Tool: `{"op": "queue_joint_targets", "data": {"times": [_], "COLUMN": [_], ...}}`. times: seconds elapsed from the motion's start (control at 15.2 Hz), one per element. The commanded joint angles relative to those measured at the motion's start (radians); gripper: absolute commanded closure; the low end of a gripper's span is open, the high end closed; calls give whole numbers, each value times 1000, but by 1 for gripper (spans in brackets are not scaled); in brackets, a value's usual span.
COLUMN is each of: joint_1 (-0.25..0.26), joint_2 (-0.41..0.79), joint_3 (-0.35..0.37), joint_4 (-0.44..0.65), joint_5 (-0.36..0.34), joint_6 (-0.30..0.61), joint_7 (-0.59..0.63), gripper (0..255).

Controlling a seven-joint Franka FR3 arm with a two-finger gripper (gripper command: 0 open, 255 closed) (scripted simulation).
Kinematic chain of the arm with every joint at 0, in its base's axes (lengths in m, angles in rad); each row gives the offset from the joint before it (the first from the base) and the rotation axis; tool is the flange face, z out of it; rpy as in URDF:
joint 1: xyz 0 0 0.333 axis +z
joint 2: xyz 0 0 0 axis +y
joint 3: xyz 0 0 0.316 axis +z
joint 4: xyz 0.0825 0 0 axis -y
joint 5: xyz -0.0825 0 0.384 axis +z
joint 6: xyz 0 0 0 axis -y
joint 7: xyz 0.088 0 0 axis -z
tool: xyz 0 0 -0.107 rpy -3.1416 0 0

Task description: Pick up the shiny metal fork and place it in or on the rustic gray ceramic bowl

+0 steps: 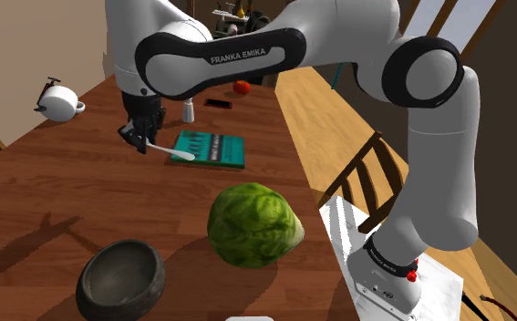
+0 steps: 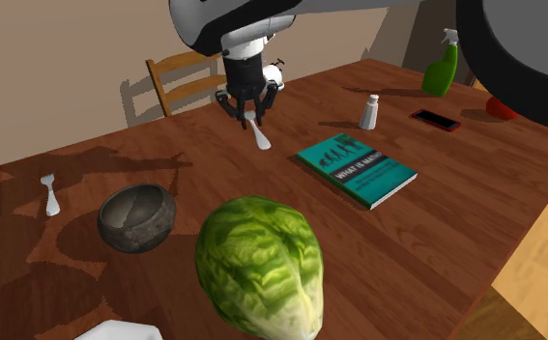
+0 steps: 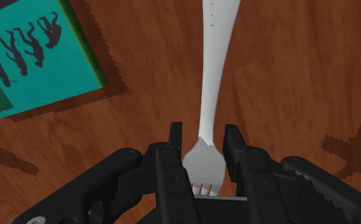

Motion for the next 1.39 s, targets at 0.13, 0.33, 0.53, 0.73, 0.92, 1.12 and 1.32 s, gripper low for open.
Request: {"op": "queue_joint_targets", "data": {"times": [0.13, 0.33, 0.53, 0.73, 0.92, 1.12, 1.32], "joint_1": [3, 5, 39, 77, 118, 162, 210], "joint_2": [-7, -9, -41, -63, -75, -79, -74], "joint_3": [3, 5, 20, 36, 51, 67, 81], "joint_4": [43, 73, 17, -24, -51, -65, -67], "joint_5": [6, 10, 7, 3, -4, -13, -24], "joint_6": [-49, -80, -64, -54, -50, -51, -57], "joint_7": [-11, -16, 45, 106, 169, 233, 297], "gripper": [255, 255, 255, 255, 255, 255, 255]}}
